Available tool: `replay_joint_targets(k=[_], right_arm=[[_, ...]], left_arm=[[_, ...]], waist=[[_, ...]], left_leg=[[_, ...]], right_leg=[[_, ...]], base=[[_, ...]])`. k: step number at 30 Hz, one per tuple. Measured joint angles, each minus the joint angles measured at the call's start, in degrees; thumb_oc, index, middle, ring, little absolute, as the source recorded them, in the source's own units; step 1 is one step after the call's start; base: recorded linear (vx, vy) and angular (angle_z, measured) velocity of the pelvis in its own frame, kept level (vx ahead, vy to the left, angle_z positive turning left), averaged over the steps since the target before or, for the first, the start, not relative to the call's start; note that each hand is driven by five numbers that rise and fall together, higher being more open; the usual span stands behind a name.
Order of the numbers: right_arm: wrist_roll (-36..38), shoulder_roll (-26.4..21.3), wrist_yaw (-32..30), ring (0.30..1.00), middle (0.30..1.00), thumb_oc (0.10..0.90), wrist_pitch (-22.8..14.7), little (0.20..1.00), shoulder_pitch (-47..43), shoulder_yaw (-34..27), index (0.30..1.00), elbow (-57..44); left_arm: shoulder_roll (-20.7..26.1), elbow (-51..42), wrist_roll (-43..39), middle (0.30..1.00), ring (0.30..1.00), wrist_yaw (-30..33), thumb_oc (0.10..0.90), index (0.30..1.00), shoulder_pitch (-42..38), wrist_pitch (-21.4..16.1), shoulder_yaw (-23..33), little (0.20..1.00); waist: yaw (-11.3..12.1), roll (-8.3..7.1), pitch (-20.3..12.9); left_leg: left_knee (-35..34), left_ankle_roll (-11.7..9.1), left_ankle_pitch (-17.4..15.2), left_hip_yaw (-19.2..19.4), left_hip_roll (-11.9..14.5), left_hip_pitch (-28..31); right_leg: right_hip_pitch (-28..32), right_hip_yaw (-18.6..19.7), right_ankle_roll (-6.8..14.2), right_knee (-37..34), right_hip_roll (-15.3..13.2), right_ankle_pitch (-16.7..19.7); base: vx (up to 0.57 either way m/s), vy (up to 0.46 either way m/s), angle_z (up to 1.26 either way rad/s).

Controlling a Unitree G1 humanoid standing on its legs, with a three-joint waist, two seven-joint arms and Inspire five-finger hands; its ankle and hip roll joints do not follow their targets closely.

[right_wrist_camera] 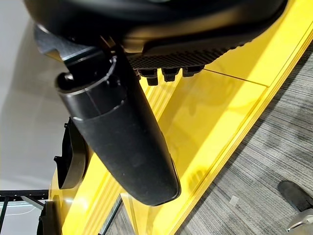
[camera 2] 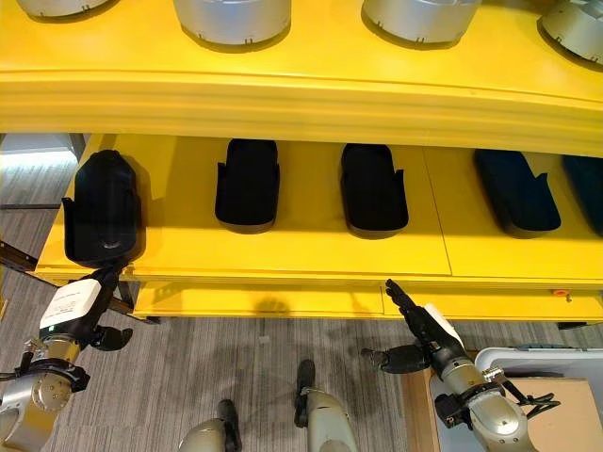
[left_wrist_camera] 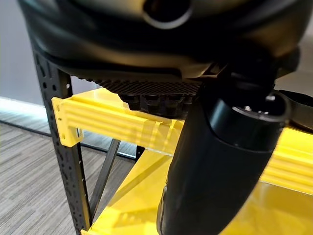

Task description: Move parts from the plastic box to the shelf.

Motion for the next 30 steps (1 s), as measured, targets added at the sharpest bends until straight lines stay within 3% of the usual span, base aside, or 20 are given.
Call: replay_joint_targets(k=[9, 13, 24, 30], right_arm=[[0.02, 0.02, 0.05, 1.000, 1.000, 0.900, 0.02, 1.000, -0.12, 0.00, 1.000, 0.03], [0.02, 0.02, 0.06, 1.000, 1.000, 0.900, 0.02, 1.000, -0.09, -0.01, 1.000, 0.12], [0.07, 0.06, 0.27, 1.000, 1.000, 0.900, 0.04, 1.000, -0.40, 0.02, 1.000, 0.30], [0.07, 0.06, 0.26, 1.000, 1.000, 0.900, 0.02, 1.000, -0.48, 0.02, 1.000, 0.30]], left_arm=[[0.86, 0.00, 1.95, 1.000, 1.000, 0.75, 0.900, 1.000, -0.19, 0.02, 0.59, 1.000], [4.04, 0.16, 3.16, 1.000, 1.000, 1.05, 0.900, 1.000, -1.06, -0.03, 0.72, 1.000], [5.29, 10.03, 3.64, 1.000, 1.000, 1.66, 0.900, 1.000, -6.75, 1.14, -1.02, 1.000], [6.59, 10.84, 3.65, 1.000, 1.000, 2.22, 0.900, 1.000, -8.04, 1.24, -1.41, 1.000]], waist=[[-0.02, -0.07, 0.04], [-0.29, -0.22, 0.13], [-1.51, -0.62, 0.62], [-1.69, -0.62, 1.66]], left_leg=[[-0.02, 0.05, -0.26, 0.77, 0.00, -0.18], [0.00, 0.05, -0.34, 0.92, -0.04, -0.17], [0.23, -0.06, -0.45, 1.37, 0.07, -0.89], [0.32, -0.18, -0.52, 1.44, 0.06, -0.89]], right_leg=[[-0.81, 0.78, -0.08, 0.63, 0.08, -0.05], [-0.92, 0.92, -0.09, 0.59, 0.12, -0.08], [-1.79, 1.19, -0.12, 0.60, 0.19, -0.04], [-1.77, 1.23, -0.12, 0.54, 0.19, -0.05]], base=[[0.01, 0.005, -0.04], [0.00, 0.000, 0.00], [0.00, 0.002, -0.01], [0.00, 0.000, 0.00]])
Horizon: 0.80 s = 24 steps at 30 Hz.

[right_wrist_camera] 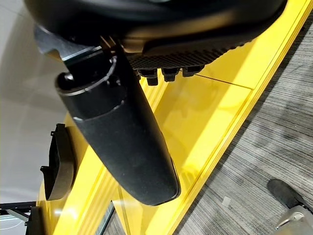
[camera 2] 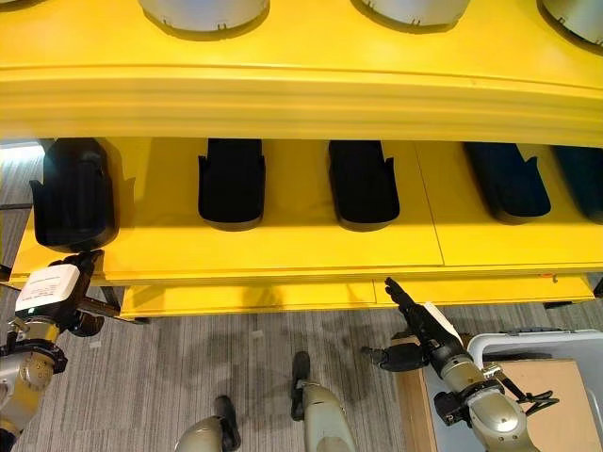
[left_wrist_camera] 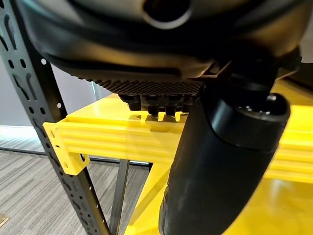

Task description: Move parts from the plastic box to the shelf.

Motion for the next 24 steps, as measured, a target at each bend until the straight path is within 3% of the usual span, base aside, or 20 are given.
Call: replay_joint_targets(k=[10, 24], right_arm=[[0.01, -0.02, 0.38, 1.000, 1.000, 0.900, -0.13, 1.000, -0.30, 0.02, 1.000, -0.03], [0.01, -0.05, 0.43, 1.000, 1.000, 0.900, -0.13, 1.000, -0.09, -0.05, 1.000, 0.00]], left_arm=[[2.36, 6.05, 0.03, 1.000, 1.000, 0.32, 0.900, 1.000, -6.33, 0.48, -3.86, 1.000], [5.56, 9.50, 1.66, 1.000, 1.000, 0.30, 0.900, 1.000, -8.80, 1.02, -4.39, 1.000]], waist=[[-0.14, -0.05, 0.46], [-0.98, -0.10, 0.51]], left_leg=[[0.84, 0.42, -0.61, 0.12, 0.14, -0.21], [0.86, -0.02, -0.81, 0.38, 0.28, -0.06]], right_leg=[[-0.09, 0.21, 0.04, -0.14, 0.04, -0.01], [-0.12, 0.62, -0.04, 0.26, 0.35, -0.06]], base=[[0.00, 0.001, 0.00], [0.00, 0.000, -0.01]])
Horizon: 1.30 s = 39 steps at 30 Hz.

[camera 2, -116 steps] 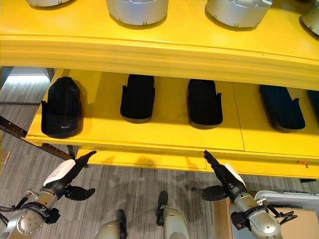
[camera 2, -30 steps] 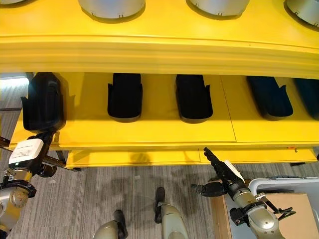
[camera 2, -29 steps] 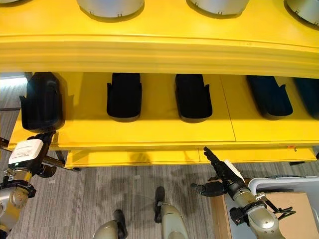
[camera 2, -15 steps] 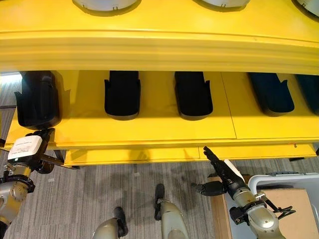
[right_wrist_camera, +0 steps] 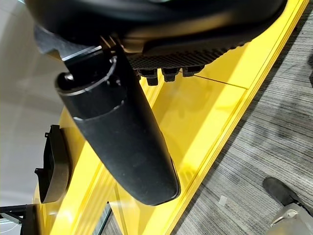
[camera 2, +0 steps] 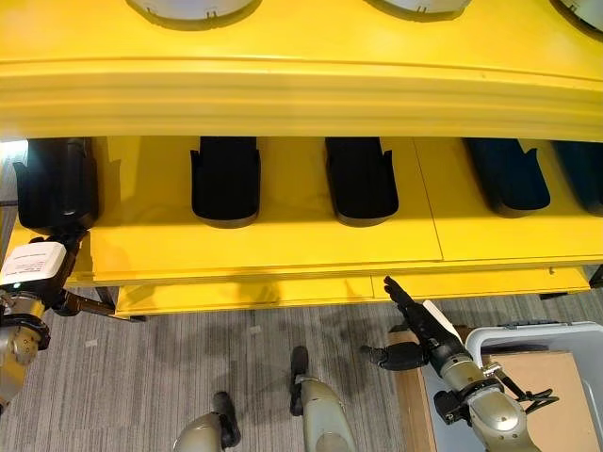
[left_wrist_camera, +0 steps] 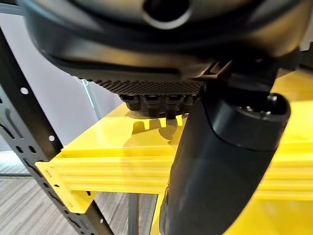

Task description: Move parts from the plastic box to the shelf.

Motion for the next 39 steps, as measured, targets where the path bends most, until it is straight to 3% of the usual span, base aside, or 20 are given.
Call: replay_joint_targets(k=[6, 11, 24, 33, 39], right_arm=[[0.00, 0.00, 0.04, 1.000, 1.000, 0.900, 0.00, 1.000, 0.09, 0.01, 1.000, 0.00], [0.13, -0.08, 0.20, 1.000, 1.000, 0.900, 0.00, 1.000, 0.08, 0.04, 1.000, 0.00], [0.26, -0.06, 0.30, 1.000, 1.000, 0.900, 0.00, 1.000, 0.05, 0.03, 1.000, 0.00], [0.27, 0.20, 0.36, 1.000, 1.000, 0.900, 0.00, 1.000, -0.03, -0.01, 1.000, 0.06], [0.27, 0.63, 0.54, 1.000, 1.000, 0.900, 0.04, 1.000, -0.24, -0.12, 1.000, 0.06]], left_arm=[[1.47, 3.03, -0.04, 1.000, 1.000, 0.00, 0.900, 1.000, -2.60, 0.07, -0.69, 1.000], [2.98, 4.31, -0.07, 1.000, 1.000, -0.01, 0.900, 1.000, -4.48, -0.02, -4.59, 1.000], [3.73, 2.98, -0.07, 1.000, 1.000, -0.03, 0.900, 1.000, -4.77, -0.07, -4.48, 1.000], [2.59, -11.70, -0.06, 1.000, 1.000, -0.59, 0.900, 1.000, 6.41, -1.60, 2.21, 1.000], [-3.48, -19.98, -5.73, 1.000, 1.000, -3.04, 0.900, 1.000, 13.74, -4.03, 7.72, 1.000]], waist=[[-0.27, 0.00, 0.00], [-0.44, -0.01, 0.02], [-0.21, -0.03, 0.15], [1.00, -0.02, 1.22], [2.08, 0.63, 1.59]], left_leg=[[0.23, -0.01, -0.01, 0.01, 0.01, -0.02], [0.69, 0.01, -0.24, 0.02, 0.06, -0.16], [0.86, 0.00, -0.25, 0.22, 0.05, -0.90], [0.62, -0.11, -0.17, 0.26, 0.04, -0.05], [0.36, -0.10, -0.16, -0.15, -0.06, 1.05]], right_leg=[[0.00, 0.09, -0.01, 0.16, -0.02, -0.06], [-0.06, 0.12, -0.04, 0.31, -0.08, -0.13], [-1.10, 0.41, -0.61, 1.05, -0.10, 0.20], [-0.60, 0.54, -0.52, 1.53, -0.15, -0.09], [0.56, 0.09, -0.15, 1.85, -0.41, -0.92]], base=[[0.00, 0.000, 0.00], [0.00, 0.000, 0.00], [0.00, 0.000, 0.00], [0.00, 0.000, 0.00], [0.00, -0.007, 0.04]])
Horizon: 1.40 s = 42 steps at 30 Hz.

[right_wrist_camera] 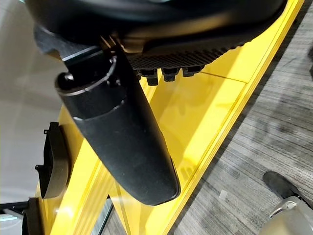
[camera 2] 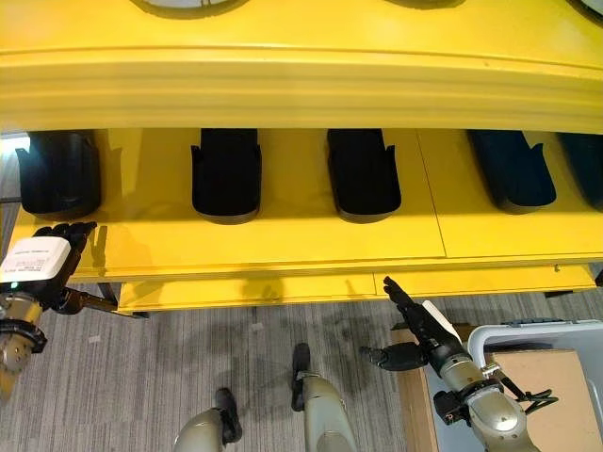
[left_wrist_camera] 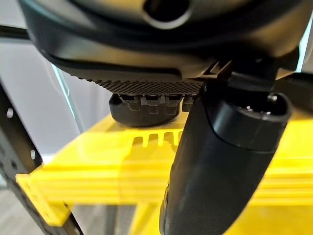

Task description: Move parts from the plastic box to the shelf.

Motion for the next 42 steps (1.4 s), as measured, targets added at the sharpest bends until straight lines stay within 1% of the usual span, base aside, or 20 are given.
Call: replay_joint_targets(k=[1, 2, 4, 8, 9, 11, 12, 13, 14, 15, 17, 18, 20, 22, 24, 27, 28, 33, 38, 42], right_arm=[[0.02, 0.14, -0.01, 1.000, 1.000, 0.900, 0.01, 1.000, 0.22, -0.20, 1.000, 0.00], [0.02, 0.20, 0.06, 1.000, 1.000, 0.900, 0.02, 1.000, 0.16, -0.20, 1.000, 0.01], [0.02, 0.54, 0.09, 1.000, 1.000, 0.900, 0.01, 1.000, -0.02, -0.23, 1.000, 0.00], [0.15, 1.60, 0.42, 1.000, 1.000, 0.900, 0.01, 1.000, -0.13, -0.20, 1.000, -0.01], [0.15, 1.68, 0.79, 1.000, 1.000, 0.900, -0.04, 1.000, 0.16, -0.17, 1.000, -0.01], [0.16, 1.68, 0.93, 1.000, 1.000, 0.900, -0.10, 1.000, 0.42, -0.18, 1.000, -0.02], [0.17, 1.78, 0.78, 1.000, 1.000, 0.900, -0.15, 1.000, 0.11, -0.21, 1.000, -0.02], [0.15, 1.79, 0.74, 1.000, 1.000, 0.900, -0.15, 1.000, 0.46, -0.14, 1.000, 0.01], [0.16, 2.20, 0.69, 1.000, 1.000, 0.900, -0.19, 1.000, 0.92, 0.05, 1.000, 0.04], [0.17, 2.40, 0.56, 1.000, 1.000, 0.900, -0.49, 1.000, 1.56, 0.24, 1.000, 0.05], [0.17, 2.40, 0.39, 1.000, 1.000, 0.900, -0.64, 1.000, 2.57, 0.36, 1.000, 0.04], [0.16, 2.73, 0.11, 1.000, 1.000, 0.900, -0.66, 1.000, 2.03, 0.54, 1.000, 0.06], [0.17, 4.34, -0.99, 1.000, 1.000, 0.900, -0.90, 1.000, 2.20, 1.04, 1.000, 0.06], [0.18, 4.23, -1.29, 1.000, 1.000, 0.900, -1.49, 1.000, 2.49, 2.36, 1.000, 0.06], [0.19, 4.81, -1.92, 1.000, 1.000, 0.900, -1.59, 1.000, 1.81, 3.35, 1.000, 0.08], [0.57, 6.71, -3.57, 1.000, 1.000, 0.900, -1.60, 1.000, 1.90, 6.50, 1.000, 0.80], [1.01, 6.75, -3.56, 1.000, 1.000, 0.900, -1.62, 1.000, 1.86, 7.34, 1.000, 0.80], [2.46, 7.20, -4.95, 1.000, 1.000, 0.900, -1.62, 1.000, 1.86, 8.21, 1.000, 0.81], [3.53, 7.34, -6.55, 1.000, 1.000, 0.900, -1.61, 1.000, 0.74, 9.24, 1.000, 0.87], [3.56, 7.30, -7.49, 1.000, 1.000, 0.900, -1.60, 1.000, -0.04, 10.46, 1.000, 0.98]], left_arm=[[-1.82, -1.19, -3.36, 1.000, 1.000, -0.61, 0.900, 1.000, 1.33, -0.68, 0.50, 1.000], [-2.67, -1.71, -6.33, 1.000, 1.000, -1.51, 0.900, 1.000, 1.98, -1.22, 0.48, 1.000], [-4.74, -2.65, -12.37, 1.000, 1.000, -2.98, 0.900, 1.000, 3.33, -1.48, 1.29, 1.000], [-12.01, -4.04, -30.95, 1.000, 1.000, -6.24, 0.900, 1.000, 6.41, -2.19, 1.90, 1.000], [-14.31, -4.93, -36.68, 1.000, 1.000, -7.45, 0.900, 1.000, 8.05, -2.45, 1.43, 1.000], [-15.13, -5.32, -41.61, 1.000, 1.000, -8.88, 0.900, 1.000, 9.33, -2.86, 0.67, 1.000], [-17.13, -5.30, -48.24, 1.000, 1.000, -9.97, 0.900, 1.000, 10.48, -3.20, -0.05, 1.000], [-19.58, -5.28, -52.52, 1.000, 1.000, -10.43, 0.900, 1.000, 11.22, -3.22, -0.91, 1.000], [-22.15, -5.15, -59.70, 1.000, 1.000, -12.17, 0.900, 1.000, 11.75, -3.21, -1.96, 1.000], [-23.63, -4.83, -65.53, 1.000, 1.000, -13.81, 0.900, 1.000, 12.47, -3.21, -3.96, 1.000], [-26.14, -4.41, -72.29, 1.000, 1.000, -15.10, 0.900, 1.000, 13.30, -3.08, -7.04, 1.000], [-27.01, -4.49, -73.61, 1.000, 1.000, -15.68, 0.900, 1.000, 14.25, -3.02, -7.90, 1.000], [-27.95, -4.43, -76.17, 1.000, 1.000, -16.29, 0.900, 1.000, 15.30, -2.62, -10.88, 1.000], [-29.01, -3.88, -77.72, 1.000, 1.000, -16.46, 0.900, 1.000, 16.31, -2.04, -11.88, 1.000], [-29.57, -3.73, -77.81, 1.000, 1.000, -16.18, 0.900, 1.000, 16.53, -2.00, -12.51, 1.000], [-33.31, -3.53, -82.20, 1.000, 1.000, -16.08, 0.900, 1.000, 17.14, -2.01, -13.97, 1.000], [-33.36, -3.63, -82.03, 1.000, 1.000, -16.13, 0.900, 1.000, 16.97, -2.01, -14.74, 1.000], [-33.34, -3.59, -81.95, 1.000, 1.000, -15.72, 0.900, 1.000, 17.00, -2.07, -15.19, 1.000], [-33.33, -3.29, -81.41, 1.000, 1.000, -14.91, 0.900, 1.000, 16.57, -2.09, -16.36, 1.000], [-33.33, -1.82, -79.18, 1.000, 1.000, -14.34, 0.900, 1.000, 16.47, -2.10, -17.35, 1.000]], waist=[[0.12, 0.25, 0.15], [0.75, 0.34, 0.18], [0.78, 0.44, 0.14], [1.00, 1.03, 0.01], [0.98, 1.39, -0.12], [0.97, 1.64, -0.32], [1.48, 2.17, -0.62], [1.71, 2.71, -0.89], [1.82, 3.36, -1.36], [1.82, 4.15, -2.27], [2.05, 5.02, -4.20], [2.48, 5.30, -4.82], [2.10, 5.41, -6.39], [2.26, 5.35, -8.58], [2.46, 5.17, -9.00], [2.63, 4.98, -12.01], [2.63, 4.93, -12.48], [2.54, 4.89, -13.73], [2.36, 4.91, -13.79], [2.25, 4.97, -14.64]], left_leg=[[-0.17, -0.01, 0.01, -0.01, -0.02, 0.52], [-0.35, -0.07, 0.06, 0.00, -0.04, 0.75], [-0.68, -0.02, 0.13, -0.04, -0.12, 1.12], [-2.16, -0.24, 0.57, -0.18, -0.27, 3.37], [-3.02, 0.06, 0.53, -0.40, -0.33, 4.57], [-3.81, 0.07, 0.64, -0.42, -0.45, 5.33], [-5.00, 0.14, 1.17, -0.40, -0.72, 6.18], [-6.35, 0.10, 1.68, -0.49, -1.03, 7.36], [-8.26, 0.03, 2.47, -0.68, -1.31, 9.18], [-9.35, 0.02, 2.79, -1.44, -1.46, 10.21], [-11.26, 0.03, 3.56, -1.95, -1.82, 11.21], [-12.15, 0.04, 3.93, -2.25, -1.94, 11.66], [-15.29, -0.08, 5.55, -3.24, -2.32, 14.20], [-16.01, 0.09, 5.66, -3.42, -2.42, 14.32], [-16.99, 0.18, 6.04, -3.56, -2.50, 15.30], [-18.78, 0.47, 6.77, -3.79, -2.84, 16.18], [-18.82, 0.54, 6.81, -3.80, -2.93, 16.19], [-20.41, 0.77, 7.62, -3.69, -3.24, 17.13], [-20.83, 0.82, 7.79, -3.44, -3.29, 17.73], [-21.56, 0.88, 7.84, -2.90, -3.37, 19.08]], right_leg=[[0.39, -0.01, 0.00, 0.07, -0.02, -0.05], [0.52, -0.02, 0.00, 0.15, -0.03, -0.13], [0.74, -0.03, -0.04, 0.19, -0.08, -0.19], [2.79, -0.39, -0.37, 0.12, -0.21, -0.44], [4.05, -0.76, 0.03, -0.25, -0.23, -0.97], [4.51, -0.82, 0.18, -0.45, -0.23, -1.17], [5.03, -0.93, 0.12, -0.47, -0.37, -1.15], [5.92, -1.12, 0.10, -0.69, -0.54, -1.16], [7.53, -1.42, -0.15, -1.73, -0.48, -0.89], [8.87, -2.25, 0.04, -2.59, -0.49, -1.02], [9.78, -2.92, 0.52, -3.40, -0.62, -1.30], [10.26, -3.49, 0.60, -3.70, -0.77, -1.35], [12.50, -4.44, 0.75, -5.06, -0.72, -1.27], [12.62, -4.74, 0.85, -5.44, -0.76, -1.33], [13.53, -4.97, 1.03, -5.93, -0.74, -1.18], [14.57, -5.50, 1.50, -7.45, -0.78, -0.64], [14.76, -5.51, 1.64, -7.94, -0.79, -0.36], [15.95, -5.60, 1.93, -10.25, -0.60, 0.89], [16.85, -5.46, 2.01, -11.75, -0.33, 1.76], [17.94, -4.96, 2.13, -12.72, -0.08, 2.19]], base=[[0.00, 0.000, 0.00], [0.00, 0.000, 0.00], [0.00, 0.000, 0.00], [0.03, -0.017, 0.04], [0.02, -0.007, 0.08], [0.04, -0.018, 0.05], [0.07, -0.025, 0.08], [0.07, -0.022, 0.12], [0.05, -0.025, 0.24], [0.03, -0.021, 0.27], [0.07, -0.013, 0.24], [0.09, -0.017, 0.26], [0.04, -0.012, 0.25], [0.02, -0.011, 0.09], [0.00, -0.014, 0.05], [-0.02, -0.008, 0.06], [-0.03, 0.004, 0.07], [-0.03, 0.007, 0.00], [0.00, 0.001, -0.01], [0.00, 0.011, -0.06]])
